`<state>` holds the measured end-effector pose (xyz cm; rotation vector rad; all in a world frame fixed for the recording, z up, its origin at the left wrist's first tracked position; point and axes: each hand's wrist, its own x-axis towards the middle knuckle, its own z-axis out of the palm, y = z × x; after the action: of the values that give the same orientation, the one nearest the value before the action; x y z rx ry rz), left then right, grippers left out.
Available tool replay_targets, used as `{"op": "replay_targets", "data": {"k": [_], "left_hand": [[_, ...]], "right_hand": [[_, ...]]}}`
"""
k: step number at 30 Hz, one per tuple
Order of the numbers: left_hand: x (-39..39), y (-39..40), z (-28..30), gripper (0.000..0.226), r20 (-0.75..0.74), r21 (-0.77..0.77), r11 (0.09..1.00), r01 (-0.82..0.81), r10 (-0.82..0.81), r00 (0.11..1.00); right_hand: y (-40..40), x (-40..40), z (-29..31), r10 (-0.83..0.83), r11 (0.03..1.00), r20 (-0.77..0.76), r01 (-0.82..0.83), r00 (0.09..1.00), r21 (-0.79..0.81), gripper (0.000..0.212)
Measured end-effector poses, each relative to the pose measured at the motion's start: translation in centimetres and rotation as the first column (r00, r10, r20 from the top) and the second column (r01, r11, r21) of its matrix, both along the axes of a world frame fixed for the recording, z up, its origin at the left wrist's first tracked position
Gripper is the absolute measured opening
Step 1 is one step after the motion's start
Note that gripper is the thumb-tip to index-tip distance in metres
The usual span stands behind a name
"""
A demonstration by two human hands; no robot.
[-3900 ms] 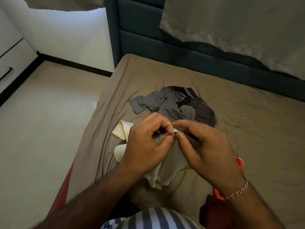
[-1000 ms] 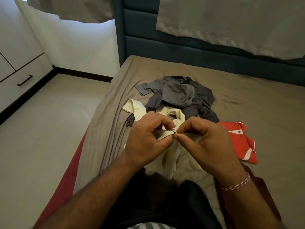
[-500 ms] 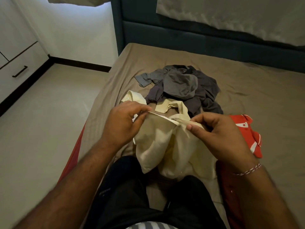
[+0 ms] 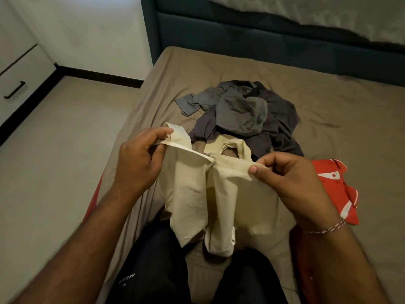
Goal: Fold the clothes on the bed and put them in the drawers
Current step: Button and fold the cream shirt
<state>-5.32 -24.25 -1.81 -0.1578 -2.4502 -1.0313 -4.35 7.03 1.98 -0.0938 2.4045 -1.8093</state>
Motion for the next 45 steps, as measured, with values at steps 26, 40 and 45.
{"op": "replay_targets", "data": {"k": [26,40,45], "left_hand": [[-9.5,9.2,0.8,0.009,-0.276,-0.035,0.924,0.381,-0.375,0.885],[-11.4,11.1,-0.9,0.006,-0.177,-0.131,0.903,0.410,-0.428,0.886],[-12.5,11.1,-1.3,0.010,-0.139,-0.160,0.909,0.384,-0.406,0.903]], "right_hand": [[-1.9,-10.2,0.6,0.009,0.887,0.202,0.085,0.979,-0.454,0.018],[-1.7,-11.5,-1.1,-0.101,0.963,0.059,0.113,0.993,-0.246,0.021],[-1.7,-12.8,-1.2,-0.052,0.993,-0.025,0.049,0.998,-0.107,0.021]]}}
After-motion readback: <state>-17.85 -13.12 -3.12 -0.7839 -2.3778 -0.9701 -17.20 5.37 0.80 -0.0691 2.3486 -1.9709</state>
